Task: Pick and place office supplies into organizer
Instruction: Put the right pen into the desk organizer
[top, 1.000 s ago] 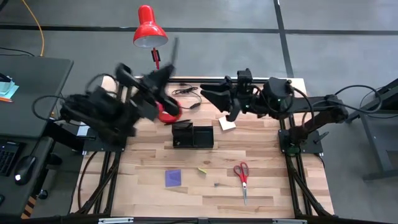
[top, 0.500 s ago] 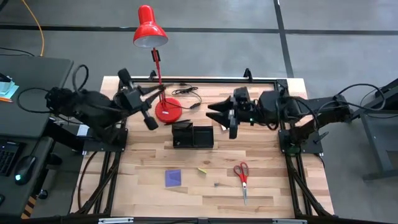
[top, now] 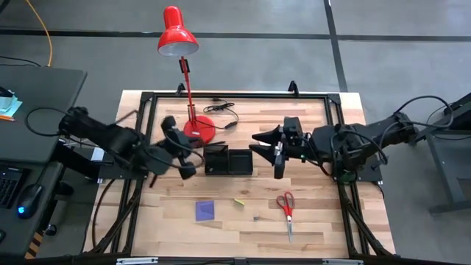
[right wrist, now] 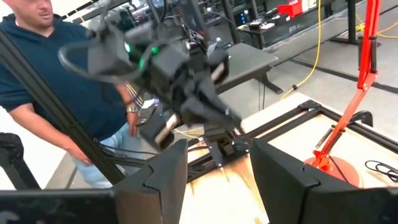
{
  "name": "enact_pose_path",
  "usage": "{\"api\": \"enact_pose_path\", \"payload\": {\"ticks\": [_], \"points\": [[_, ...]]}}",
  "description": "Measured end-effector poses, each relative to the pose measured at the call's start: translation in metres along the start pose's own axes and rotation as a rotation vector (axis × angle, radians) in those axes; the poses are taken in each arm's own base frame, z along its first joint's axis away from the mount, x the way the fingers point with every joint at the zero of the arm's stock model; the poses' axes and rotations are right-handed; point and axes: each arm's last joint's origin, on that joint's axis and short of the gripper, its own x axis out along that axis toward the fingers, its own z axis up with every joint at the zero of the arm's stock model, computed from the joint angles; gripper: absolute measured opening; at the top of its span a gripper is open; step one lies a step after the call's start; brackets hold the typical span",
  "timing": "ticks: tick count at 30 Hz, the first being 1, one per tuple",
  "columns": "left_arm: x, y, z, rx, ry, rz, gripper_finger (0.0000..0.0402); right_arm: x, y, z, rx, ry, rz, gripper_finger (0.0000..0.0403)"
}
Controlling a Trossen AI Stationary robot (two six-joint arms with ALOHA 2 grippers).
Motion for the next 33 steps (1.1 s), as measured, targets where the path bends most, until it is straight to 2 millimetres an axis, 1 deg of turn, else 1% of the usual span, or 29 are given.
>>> {"api": "enact_pose_path", "payload": {"ticks": [5,9,13,17,19,21,26,30,33], "points": [[0.025,-0.017,-0.028,-0.039,0.035,-0.076,0.0,-0.004,0.006,-0.003,-0.004,-0.008,-0.012,0.0167],[0.049,-0.014,-0.048,-0.064,0.097,-0.078,0.0,-0.007,0.009,-0.005,-0.003,-0.013,-0.018,0.0167],[0.064,-0.002,-0.048,-0.1,0.103,-0.048,0.0,-0.01,0.013,-0.007,0.009,-0.017,-0.021,0.0167],[0.079,0.008,-0.047,-0.111,0.109,-0.092,0.0,-0.013,0.016,-0.008,0.009,-0.023,-0.029,0.0167],[0.088,0.012,-0.052,-0.132,0.123,-0.112,0.0,-0.014,0.018,-0.009,0.009,-0.025,-0.033,0.0167],[0.096,0.017,-0.059,-0.139,0.145,-0.096,0.0,-0.015,0.019,-0.01,0.01,-0.026,-0.033,0.0167],[0.108,0.026,-0.074,-0.142,0.201,-0.078,0.0,-0.016,0.021,-0.011,0.008,-0.026,-0.031,0.0167],[0.115,0.03,-0.079,-0.148,0.215,-0.102,0.0001,-0.016,0.02,-0.012,0.004,-0.017,-0.039,0.0167],[0.121,0.033,-0.081,-0.151,0.231,-0.125,0.0009,-0.016,0.02,-0.012,0.0,-0.013,-0.041,0.0167]]}}
